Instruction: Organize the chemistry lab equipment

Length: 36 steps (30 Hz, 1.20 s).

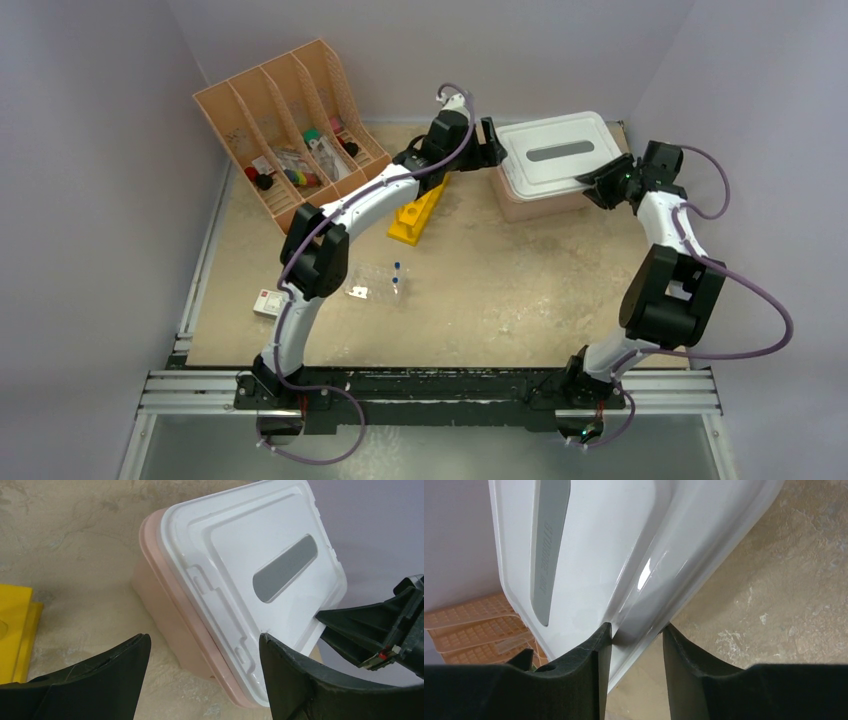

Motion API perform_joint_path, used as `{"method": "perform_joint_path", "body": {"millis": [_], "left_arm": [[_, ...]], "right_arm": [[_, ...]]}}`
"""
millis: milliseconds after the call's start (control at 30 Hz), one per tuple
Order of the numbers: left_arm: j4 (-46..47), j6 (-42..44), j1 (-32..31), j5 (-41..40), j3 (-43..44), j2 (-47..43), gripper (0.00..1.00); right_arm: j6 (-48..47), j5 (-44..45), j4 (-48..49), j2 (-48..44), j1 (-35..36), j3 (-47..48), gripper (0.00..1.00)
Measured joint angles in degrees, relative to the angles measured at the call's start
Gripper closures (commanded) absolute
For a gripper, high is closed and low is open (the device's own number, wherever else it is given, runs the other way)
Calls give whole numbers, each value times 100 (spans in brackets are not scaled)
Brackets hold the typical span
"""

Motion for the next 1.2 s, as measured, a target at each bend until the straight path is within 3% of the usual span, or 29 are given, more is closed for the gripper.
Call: {"method": "perform_joint_path", "body": {"millis": [367, 800, 1200], "left_arm": [[221, -232, 0, 216, 0, 234, 22], [120, -313, 7, 221, 11, 450, 17], [116, -153, 13, 59, 39, 450, 14]], "right_arm": [[-22, -166, 4, 214, 11, 203, 56], [-48, -339, -28, 291, 127, 229, 40], [-140, -323, -184, 586, 264, 507, 35]]}}
